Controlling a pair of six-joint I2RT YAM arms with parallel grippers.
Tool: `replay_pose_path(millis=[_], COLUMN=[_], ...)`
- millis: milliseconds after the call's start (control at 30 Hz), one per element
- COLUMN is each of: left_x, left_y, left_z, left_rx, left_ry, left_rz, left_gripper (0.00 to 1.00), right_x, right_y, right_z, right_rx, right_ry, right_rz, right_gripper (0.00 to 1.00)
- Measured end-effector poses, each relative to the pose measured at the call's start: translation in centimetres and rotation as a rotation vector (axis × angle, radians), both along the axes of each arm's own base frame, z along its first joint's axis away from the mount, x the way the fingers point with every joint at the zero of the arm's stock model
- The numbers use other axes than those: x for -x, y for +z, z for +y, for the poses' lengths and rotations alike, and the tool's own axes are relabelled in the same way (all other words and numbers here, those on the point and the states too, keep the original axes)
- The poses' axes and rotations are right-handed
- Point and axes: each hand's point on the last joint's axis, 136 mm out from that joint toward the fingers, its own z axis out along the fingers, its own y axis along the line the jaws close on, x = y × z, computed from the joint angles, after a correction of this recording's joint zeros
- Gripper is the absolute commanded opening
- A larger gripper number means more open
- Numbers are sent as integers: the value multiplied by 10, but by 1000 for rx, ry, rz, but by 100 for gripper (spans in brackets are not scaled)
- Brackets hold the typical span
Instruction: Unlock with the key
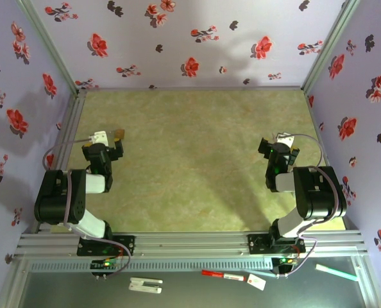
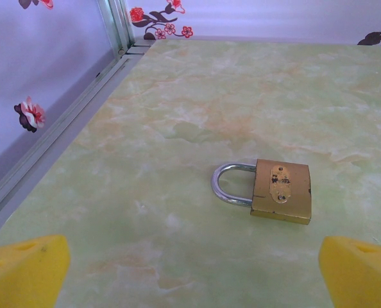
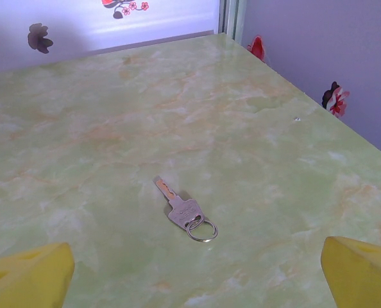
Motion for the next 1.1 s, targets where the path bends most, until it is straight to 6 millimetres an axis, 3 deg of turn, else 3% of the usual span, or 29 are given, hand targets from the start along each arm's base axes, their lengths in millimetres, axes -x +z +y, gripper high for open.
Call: replay_pose_path(millis=[167,300,533,633,700,833,967,1100], left_x=[4,9,15,15,16,32,57,75], left_y=[9,41,119,144,155,152,140,137], left_z=[-2,-12,-40,-63,-84,-138,-183,-208], left_rx=[-1,-11,107,200,261,350,391,416], left_ry=[-7,-33,-102,-176,-239,-392,-520,-598], left_rz=[3,-33,-142,-125,-98,14,143,212], left_gripper=[100,100,100,100,100,100,100,100], right_x=[4,11,19,34,48,81,122,160], right_y=[6,27,124,142,138,100,59,45], right_z=[7,31,49,53,56,58,26,-27], right_rx=[15,57,-71,-171,-218,-273,-275,-326], right_ry=[22,67,36,8,-16,-99,-297,-539], right_rz=[-12,-5,-37,8,72,273,477,558], right_gripper=[99,99,99,99,99,99,99,97])
